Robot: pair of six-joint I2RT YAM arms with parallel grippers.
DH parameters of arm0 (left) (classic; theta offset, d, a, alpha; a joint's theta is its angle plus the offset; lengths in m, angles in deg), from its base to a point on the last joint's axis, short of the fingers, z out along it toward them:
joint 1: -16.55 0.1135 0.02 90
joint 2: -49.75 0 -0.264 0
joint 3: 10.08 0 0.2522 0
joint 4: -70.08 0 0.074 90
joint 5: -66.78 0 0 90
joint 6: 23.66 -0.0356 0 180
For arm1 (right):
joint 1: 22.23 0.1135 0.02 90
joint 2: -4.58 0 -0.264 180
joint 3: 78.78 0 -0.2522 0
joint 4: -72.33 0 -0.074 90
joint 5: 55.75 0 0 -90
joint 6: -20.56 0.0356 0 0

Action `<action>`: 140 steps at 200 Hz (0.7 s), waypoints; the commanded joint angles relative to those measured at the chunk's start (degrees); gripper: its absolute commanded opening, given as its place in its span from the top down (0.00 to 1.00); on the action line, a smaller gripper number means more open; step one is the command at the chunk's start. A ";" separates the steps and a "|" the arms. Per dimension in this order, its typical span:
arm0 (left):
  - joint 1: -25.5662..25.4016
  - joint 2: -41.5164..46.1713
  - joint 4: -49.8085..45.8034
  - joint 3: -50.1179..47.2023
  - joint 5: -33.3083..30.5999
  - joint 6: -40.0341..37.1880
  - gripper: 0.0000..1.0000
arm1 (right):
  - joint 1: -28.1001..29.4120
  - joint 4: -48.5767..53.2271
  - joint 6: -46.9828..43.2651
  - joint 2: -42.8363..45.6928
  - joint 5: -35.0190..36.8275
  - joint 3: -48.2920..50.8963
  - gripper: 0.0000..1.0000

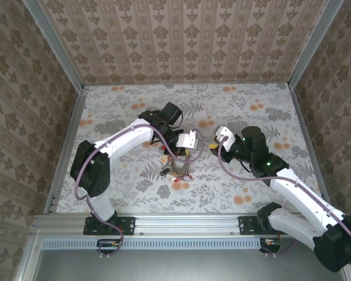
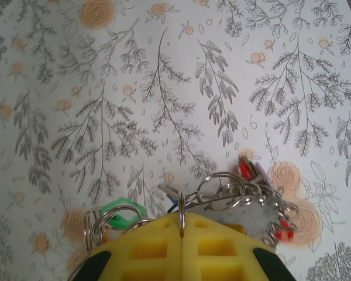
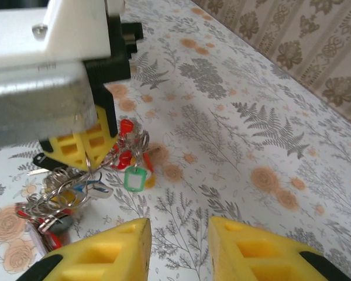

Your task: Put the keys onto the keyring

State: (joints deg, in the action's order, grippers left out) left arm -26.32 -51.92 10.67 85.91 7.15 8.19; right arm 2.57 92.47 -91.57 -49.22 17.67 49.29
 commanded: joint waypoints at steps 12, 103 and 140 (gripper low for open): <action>-2.08 -4.02 1.69 4.47 2.16 1.07 1.00 | 0.35 -0.90 1.48 2.18 5.41 2.08 0.66; -6.40 -9.73 14.44 3.21 8.71 13.02 1.00 | -0.67 -6.77 10.12 4.37 19.26 6.81 0.65; -8.40 -12.72 16.81 3.52 9.85 15.88 0.97 | -1.48 -6.59 14.28 4.17 26.84 7.15 0.63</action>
State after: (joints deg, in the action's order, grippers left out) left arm -33.30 -62.58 24.07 89.59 12.92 20.14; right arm 1.85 87.79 -82.25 -45.76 36.21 56.00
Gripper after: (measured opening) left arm 0.042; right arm 0.364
